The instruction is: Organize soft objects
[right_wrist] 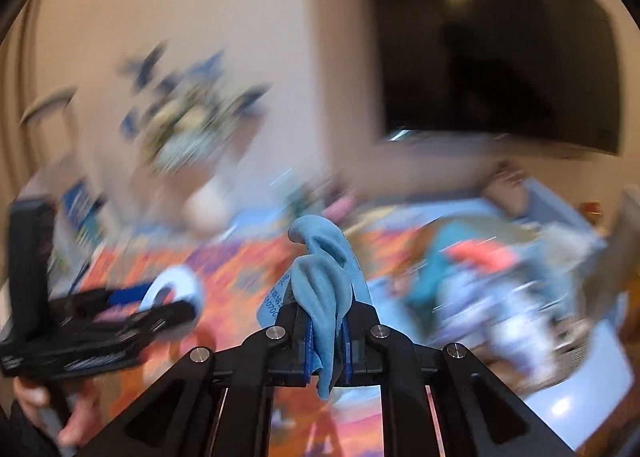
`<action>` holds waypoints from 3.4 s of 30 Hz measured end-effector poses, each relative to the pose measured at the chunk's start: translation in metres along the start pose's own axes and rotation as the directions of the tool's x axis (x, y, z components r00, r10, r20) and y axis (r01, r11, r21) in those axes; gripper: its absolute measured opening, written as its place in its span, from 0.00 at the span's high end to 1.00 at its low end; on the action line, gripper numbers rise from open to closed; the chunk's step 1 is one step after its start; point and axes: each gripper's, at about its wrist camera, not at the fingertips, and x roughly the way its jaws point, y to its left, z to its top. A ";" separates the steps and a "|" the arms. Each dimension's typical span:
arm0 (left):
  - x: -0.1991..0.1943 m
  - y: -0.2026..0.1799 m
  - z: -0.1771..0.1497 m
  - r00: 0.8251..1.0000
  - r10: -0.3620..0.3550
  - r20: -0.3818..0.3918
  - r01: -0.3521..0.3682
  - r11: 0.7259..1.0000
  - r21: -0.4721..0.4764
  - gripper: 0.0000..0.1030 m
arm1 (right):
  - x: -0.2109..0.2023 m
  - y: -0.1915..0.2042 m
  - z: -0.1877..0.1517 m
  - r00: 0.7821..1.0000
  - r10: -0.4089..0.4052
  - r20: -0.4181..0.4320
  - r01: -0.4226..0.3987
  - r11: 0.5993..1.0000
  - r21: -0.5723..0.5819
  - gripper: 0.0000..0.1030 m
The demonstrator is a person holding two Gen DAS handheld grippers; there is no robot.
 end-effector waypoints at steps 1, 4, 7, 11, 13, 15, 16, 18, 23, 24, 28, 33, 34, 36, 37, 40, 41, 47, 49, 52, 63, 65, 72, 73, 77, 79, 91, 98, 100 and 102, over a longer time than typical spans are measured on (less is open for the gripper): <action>0.001 -0.017 0.013 0.997 -0.075 0.009 0.074 0.997 0.010 0.39 | -0.006 -0.019 0.010 0.999 -0.036 0.026 0.035 0.999 0.028 0.90; 0.012 -0.053 0.041 0.986 -0.169 0.011 0.169 0.984 0.051 0.39 | -0.016 -0.074 0.030 0.990 -0.132 0.056 0.125 0.985 0.122 0.90; 0.034 -0.091 0.071 0.975 -0.223 0.006 0.222 0.971 0.092 0.39 | -0.017 -0.123 0.042 0.984 -0.169 0.047 0.154 0.959 0.237 0.90; 0.071 -0.134 0.098 0.970 -0.241 -0.018 0.241 0.961 0.135 0.39 | -0.008 -0.165 0.047 0.977 -0.214 0.006 0.200 0.923 0.328 0.90; 0.090 -0.148 0.105 0.970 -0.240 -0.035 0.243 0.959 0.144 0.39 | -0.002 -0.175 0.047 0.974 -0.228 -0.010 0.217 0.913 0.344 0.90; 0.107 -0.159 0.110 0.968 -0.245 -0.050 0.250 0.957 0.146 0.39 | 0.007 -0.181 0.048 0.969 -0.245 -0.031 0.241 0.907 0.345 0.90; 0.118 -0.164 0.113 0.970 -0.238 -0.056 0.244 0.959 0.144 0.39 | 0.010 -0.184 0.049 0.966 -0.254 -0.041 0.252 0.904 0.345 0.90; 0.132 -0.170 0.117 0.972 -0.226 -0.061 0.233 0.962 0.140 0.39 | 0.016 -0.189 0.048 0.964 -0.260 -0.057 0.263 0.903 0.339 0.90; 0.164 -0.177 0.114 0.974 -0.206 -0.090 0.216 0.968 0.125 0.30 | 0.038 -0.194 0.048 0.969 -0.213 -0.125 0.242 0.917 0.317 0.86; 0.168 -0.178 0.112 0.975 -0.196 -0.100 0.209 0.969 0.133 0.25 | 0.041 -0.193 0.047 0.971 -0.195 -0.135 0.229 0.921 0.315 0.81; 0.170 -0.171 0.108 0.974 -0.195 -0.119 0.210 0.968 0.139 0.20 | 0.032 -0.198 0.039 0.974 -0.194 -0.121 0.224 0.917 0.330 0.60; 0.145 -0.158 0.104 0.967 -0.228 -0.113 0.242 0.962 0.130 0.20 | 0.000 -0.202 0.031 0.976 -0.211 -0.054 0.215 0.903 0.373 0.44; 0.136 -0.156 0.102 0.967 -0.232 -0.108 0.246 0.959 0.139 0.20 | -0.004 -0.202 0.030 0.976 -0.210 -0.052 0.214 0.899 0.382 0.44; 0.123 -0.153 0.101 0.967 -0.233 -0.100 0.246 0.958 0.150 0.20 | -0.010 -0.200 0.028 0.980 -0.194 -0.051 0.198 0.895 0.400 0.44; 0.113 -0.150 0.099 0.969 -0.228 -0.090 0.240 0.958 0.159 0.20 | -0.012 -0.197 0.027 0.982 -0.181 -0.049 0.185 0.895 0.405 0.44; 0.084 -0.142 0.095 0.977 -0.205 -0.054 0.212 0.960 0.183 0.20 | -0.020 -0.180 0.026 0.987 -0.155 -0.043 0.160 0.904 0.397 0.44; 0.070 -0.138 0.094 0.981 -0.191 -0.034 0.194 0.962 0.191 0.20 | -0.020 -0.173 0.026 0.989 -0.143 -0.039 0.147 0.910 0.387 0.44; -0.016 -0.098 0.088 0.994 -0.080 0.069 0.060 0.966 0.250 0.20 | -0.033 -0.094 0.033 0.999 -0.049 0.000 0.047 0.959 0.278 0.43; -0.061 -0.076 0.087 0.989 0.002 0.146 -0.041 0.964 0.263 0.16 | -0.034 -0.063 0.036 1.000 -0.008 0.007 0.006 0.970 0.242 0.42; -0.115 -0.040 0.085 0.970 0.123 0.211 -0.170 0.960 0.223 0.13 | -0.032 -0.008 0.038 0.998 0.063 0.014 -0.064 0.982 0.176 0.41; -0.178 0.115 0.010 0.887 0.407 0.217 -0.390 0.913 -0.116 0.02 | 0.016 0.182 -0.015 0.973 0.218 -0.080 -0.224 0.971 -0.078 0.24; -0.157 0.140 -0.009 0.898 0.406 0.169 -0.381 0.910 -0.161 0.02 | 0.031 0.202 -0.026 0.969 0.224 -0.108 -0.234 0.967 -0.100 0.24; -0.086 0.195 -0.062 0.891 0.445 0.084 -0.411 0.873 -0.264 0.02 | 0.073 0.229 -0.046 0.972 0.191 -0.140 -0.213 0.964 -0.160 0.24; -0.080 0.198 -0.066 0.887 0.454 0.083 -0.420 0.868 -0.266 0.02 | 0.080 0.230 -0.049 0.972 0.188 -0.141 -0.210 0.965 -0.155 0.23; -0.064 0.199 -0.078 0.866 0.493 0.080 -0.461 0.850 -0.253 0.02 | 0.105 0.228 -0.057 0.970 0.185 -0.158 -0.203 0.973 -0.111 0.19; -0.056 0.200 -0.087 0.850 0.521 0.078 -0.491 0.837 -0.242 0.02 | 0.115 0.226 -0.065 0.969 0.186 -0.162 -0.202 0.975 -0.088 0.19; -0.043 0.198 -0.092 0.812 0.581 0.055 -0.561 0.803 -0.204 0.02 | 0.133 0.221 -0.085 0.974 0.147 -0.173 -0.158 0.986 -0.049 0.14; -0.043 0.199 -0.092 0.807 0.588 0.048 -0.567 0.796 -0.210 0.02 | 0.137 0.218 -0.086 0.972 0.140 -0.188 -0.150 0.988 -0.039 0.13; -0.044 0.199 -0.092 0.805 0.591 0.053 -0.570 0.794 -0.211 0.02 | 0.136 0.219 -0.086 0.973 0.135 -0.185 -0.145 0.988 -0.046 0.13; -0.044 0.199 -0.092 0.804 0.592 0.056 -0.570 0.794 -0.210 0.01 | 0.136 0.219 -0.087 0.976 0.123 -0.182 -0.134 0.990 -0.050 0.13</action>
